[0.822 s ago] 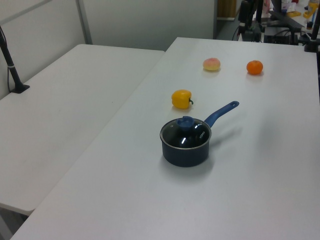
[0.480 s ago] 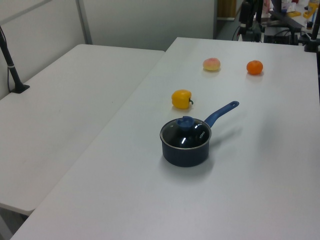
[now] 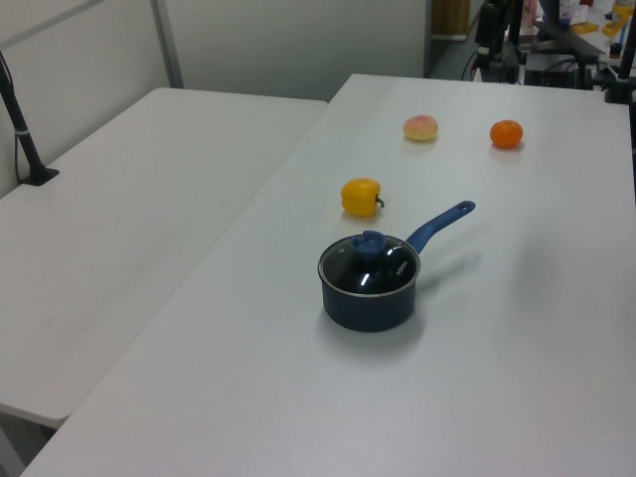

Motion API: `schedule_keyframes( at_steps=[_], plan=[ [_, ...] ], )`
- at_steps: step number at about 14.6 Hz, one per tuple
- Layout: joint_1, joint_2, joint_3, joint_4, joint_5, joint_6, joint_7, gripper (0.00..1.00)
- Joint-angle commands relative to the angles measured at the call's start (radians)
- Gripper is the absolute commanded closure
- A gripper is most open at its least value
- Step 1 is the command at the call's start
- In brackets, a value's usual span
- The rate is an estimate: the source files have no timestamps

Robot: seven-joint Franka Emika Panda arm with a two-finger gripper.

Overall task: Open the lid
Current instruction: 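Move the open gripper over the glass lid's blue knob on the saucepan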

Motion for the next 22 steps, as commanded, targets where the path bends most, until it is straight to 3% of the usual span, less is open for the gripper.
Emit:
schedule_keyframes(
  at_steps=[1,8,12,17,20,22],
  plan=[
    [0.011,-0.028,-0.009,-0.028,-0.011,-0.013,0.004,0.0],
    [0.118,-0.005,-0.006,-0.028,-0.037,-0.045,0.027,0.0],
    [0.244,0.067,-0.003,0.012,-0.022,-0.036,0.285,0.0],
    [0.251,0.133,0.078,0.016,0.031,0.102,0.473,0.0],
    [0.251,0.252,0.133,0.075,0.025,0.224,0.638,0.0],
    [0.269,0.291,0.135,0.082,0.02,0.292,0.673,0.0]
  ],
)
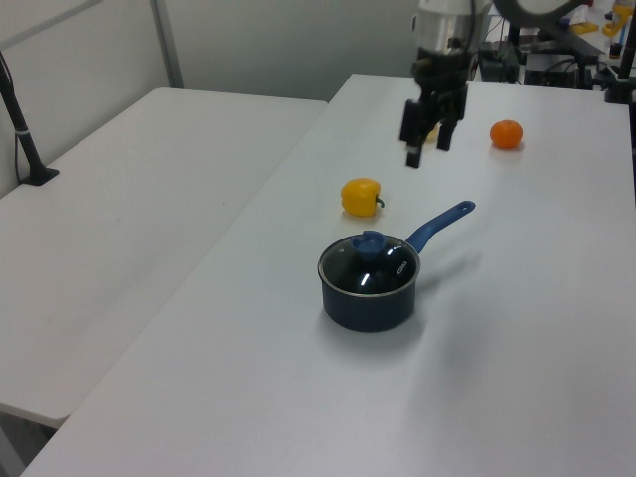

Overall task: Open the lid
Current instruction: 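Move the open gripper over the glass lid's blue knob on the saucepan, then lower the gripper onto the blue knob and close on it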

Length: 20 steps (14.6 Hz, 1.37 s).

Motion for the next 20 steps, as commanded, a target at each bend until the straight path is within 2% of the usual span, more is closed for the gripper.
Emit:
schedule_keyframes(
  at_steps=[1,5,8,9,18,20],
  plan=[
    [0.037,0.117,0.014,0.059,0.001,0.11,0.08,0.0],
    [0.067,0.201,0.014,0.066,-0.025,0.254,0.079,0.0],
    [0.111,0.261,0.014,0.075,-0.227,0.325,0.074,0.0],
    [0.113,0.267,0.014,0.075,-0.261,0.337,0.069,0.0],
    [0.116,0.29,0.025,0.069,-0.272,0.342,0.045,0.0],
    [0.114,0.29,0.025,0.067,-0.272,0.342,0.046,0.1]
  ],
)
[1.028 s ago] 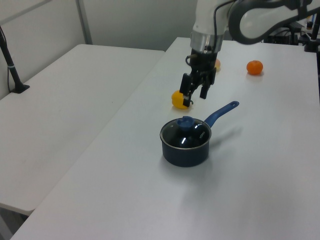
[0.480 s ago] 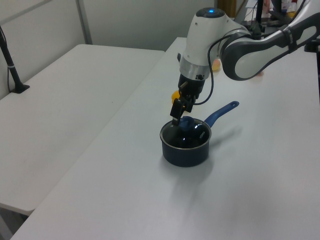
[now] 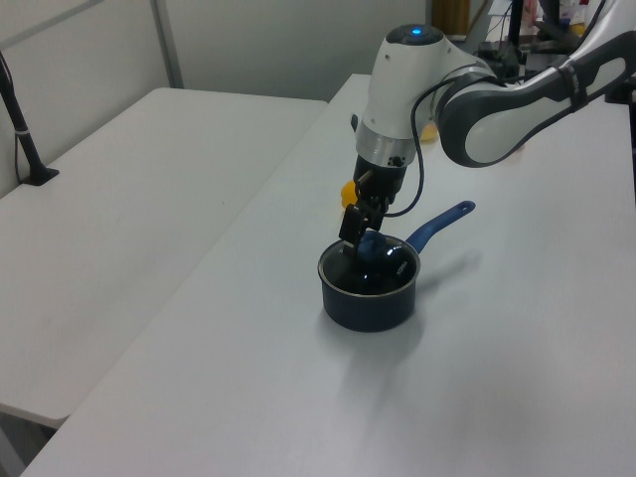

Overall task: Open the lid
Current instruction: 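Lower the gripper onto the blue knob and close on it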

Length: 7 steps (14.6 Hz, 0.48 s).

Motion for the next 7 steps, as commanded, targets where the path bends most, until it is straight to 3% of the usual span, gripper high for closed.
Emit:
schedule_keyframes(
  at_steps=[1,6,7],
  plan=[
    [0.003,0.006,0.003,0.007,-0.019,0.011,-0.005,0.11],
    [0.003,0.006,0.024,-0.002,-0.058,0.009,-0.005,0.19],
    [0.002,0.006,0.027,-0.002,-0.068,0.009,-0.005,0.26]
  ],
)
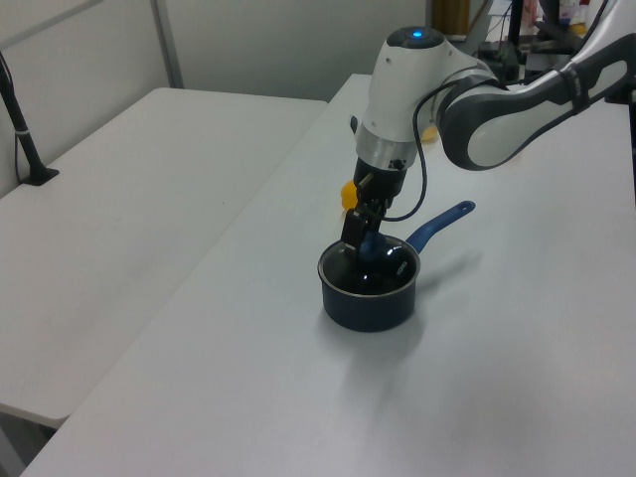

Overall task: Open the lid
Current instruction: 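Lower the gripper onto the blue knob and close on it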

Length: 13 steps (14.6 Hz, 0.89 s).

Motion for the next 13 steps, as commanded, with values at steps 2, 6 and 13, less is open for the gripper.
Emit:
schedule_keyframes(
  at_steps=[2,6,13],
  plan=[
    [0.0,0.003,0.019,-0.004,-0.042,0.003,-0.004,0.29],
    [0.0,0.003,0.021,-0.015,-0.063,0.002,-0.007,0.54],
    [-0.029,-0.042,0.034,-0.012,-0.056,-0.038,-0.014,0.57]
  ],
)
